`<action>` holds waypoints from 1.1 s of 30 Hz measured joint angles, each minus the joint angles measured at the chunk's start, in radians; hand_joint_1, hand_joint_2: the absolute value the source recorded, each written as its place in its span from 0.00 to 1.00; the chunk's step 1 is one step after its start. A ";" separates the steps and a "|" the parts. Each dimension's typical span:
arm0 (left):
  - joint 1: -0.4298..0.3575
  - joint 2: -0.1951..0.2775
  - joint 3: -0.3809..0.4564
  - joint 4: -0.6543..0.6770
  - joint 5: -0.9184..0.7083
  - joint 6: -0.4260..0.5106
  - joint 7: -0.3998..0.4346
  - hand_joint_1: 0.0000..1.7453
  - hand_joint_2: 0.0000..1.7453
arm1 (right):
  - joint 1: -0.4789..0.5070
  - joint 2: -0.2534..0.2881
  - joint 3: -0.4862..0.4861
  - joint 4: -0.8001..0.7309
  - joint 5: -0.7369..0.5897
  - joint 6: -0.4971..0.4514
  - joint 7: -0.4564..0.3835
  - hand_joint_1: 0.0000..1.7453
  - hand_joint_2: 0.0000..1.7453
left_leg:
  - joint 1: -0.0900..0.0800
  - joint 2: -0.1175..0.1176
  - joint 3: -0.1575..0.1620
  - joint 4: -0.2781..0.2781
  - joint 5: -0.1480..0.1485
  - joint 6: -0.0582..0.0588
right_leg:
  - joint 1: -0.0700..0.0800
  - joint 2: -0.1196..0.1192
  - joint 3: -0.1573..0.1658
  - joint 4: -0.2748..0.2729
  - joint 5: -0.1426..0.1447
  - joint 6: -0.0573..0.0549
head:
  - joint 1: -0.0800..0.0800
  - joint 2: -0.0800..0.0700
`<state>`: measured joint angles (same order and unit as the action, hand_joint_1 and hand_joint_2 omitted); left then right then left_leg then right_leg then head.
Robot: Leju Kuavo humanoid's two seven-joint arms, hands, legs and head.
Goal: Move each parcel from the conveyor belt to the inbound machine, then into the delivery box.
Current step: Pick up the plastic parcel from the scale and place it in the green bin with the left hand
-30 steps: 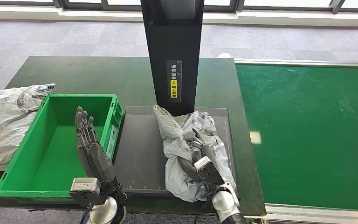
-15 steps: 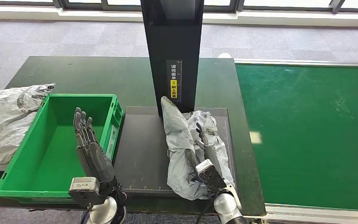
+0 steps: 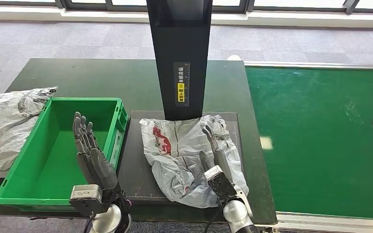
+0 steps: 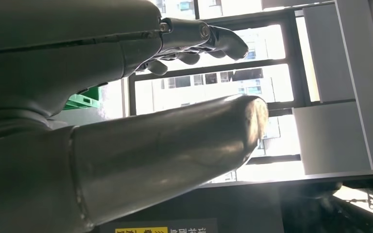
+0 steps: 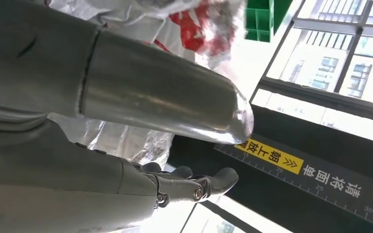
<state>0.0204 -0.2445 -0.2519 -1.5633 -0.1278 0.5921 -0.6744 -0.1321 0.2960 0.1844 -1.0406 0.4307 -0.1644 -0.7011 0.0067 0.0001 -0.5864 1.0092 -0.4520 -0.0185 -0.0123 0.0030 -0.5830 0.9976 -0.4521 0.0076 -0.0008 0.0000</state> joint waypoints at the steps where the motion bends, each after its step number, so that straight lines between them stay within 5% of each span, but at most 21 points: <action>1: 0.000 0.000 0.000 -0.001 0.000 0.000 0.000 0.00 0.00 | 0.000 0.000 0.000 -0.002 0.000 0.000 0.000 0.00 0.00 | 0.000 0.000 0.000 0.000 0.000 0.000 | 0.000 0.000 0.000 0.000 0.000 0.000 | 0.000 0.000; 7: 0.001 0.000 0.000 -0.003 0.000 0.007 0.000 0.00 0.00 | 0.010 -0.007 0.017 -0.028 -0.009 -0.034 0.002 0.00 0.00 | 0.000 0.000 0.000 0.000 0.000 0.000 | 0.000 0.000 0.000 0.000 0.000 0.000 | 0.000 0.000; 9: 0.007 0.000 0.001 -0.010 -0.003 0.022 0.000 0.00 0.00 | 0.021 -0.017 0.045 -0.063 0.044 -0.126 0.026 0.00 0.00 | 0.000 0.000 0.000 0.000 0.000 0.000 | 0.000 0.000 0.000 0.000 0.000 0.000 | 0.000 0.000; 14: 0.037 0.000 0.001 -0.049 -0.047 0.079 -0.003 0.00 0.00 | 0.068 -0.021 0.086 -0.162 0.428 -0.464 0.149 0.00 0.00 | 0.000 -0.001 -0.001 0.000 0.000 0.000 | 0.000 -0.001 0.000 0.000 -0.001 0.000 | 0.000 0.000; 16: 0.041 0.000 0.001 -0.057 -0.093 0.091 -0.003 0.00 0.00 | 0.088 -0.021 0.100 -0.219 0.487 -0.515 0.152 0.00 0.50 | 0.000 -0.002 -0.001 0.000 0.000 0.000 | 0.000 -0.001 -0.001 0.000 -0.001 0.000 | 0.000 0.000; 18: 0.040 0.000 0.000 -0.053 -0.199 0.086 0.009 0.00 0.50 | 0.113 -0.019 0.106 -0.291 0.507 -0.528 0.098 0.00 1.00 | 0.000 -0.002 -0.001 0.000 0.000 0.000 | 0.000 -0.001 -0.001 0.000 -0.001 0.000 | 0.000 0.000; 20: 0.034 0.003 -0.010 -0.029 -0.377 0.032 0.072 0.00 1.00 | 0.143 -0.018 0.106 -0.388 0.505 -0.531 0.034 0.00 1.00 | 0.000 -0.002 -0.001 0.000 -0.001 0.000 | 0.000 -0.002 -0.001 0.000 -0.002 0.000 | 0.000 0.000; 26: -0.023 0.015 -0.101 0.138 -0.945 -0.137 0.338 0.00 1.00 | 0.220 -0.023 0.107 -0.688 0.392 -0.533 0.001 0.00 1.00 | -0.002 0.000 0.000 0.000 -0.001 0.001 | -0.002 -0.001 -0.001 -0.001 -0.001 0.001 | 0.000 0.000; 33: -0.084 0.017 -0.165 0.294 -1.076 -0.249 0.410 0.00 1.00 | 0.241 -0.054 0.125 -0.809 0.214 -0.532 0.000 0.00 1.00 | -0.002 0.000 0.000 0.000 -0.001 0.001 | -0.002 -0.001 0.000 -0.001 0.000 0.001 | 0.000 0.000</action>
<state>-0.0634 -0.2276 -0.4165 -1.2688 -1.2035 0.3435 -0.2642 0.1087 0.2416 0.3099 -1.8494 0.6448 -0.6968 -0.7010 0.0050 0.0002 -0.5859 1.0093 -0.4527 -0.0177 -0.0141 0.0025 -0.5835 0.9970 -0.4526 0.0087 -0.0006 0.0000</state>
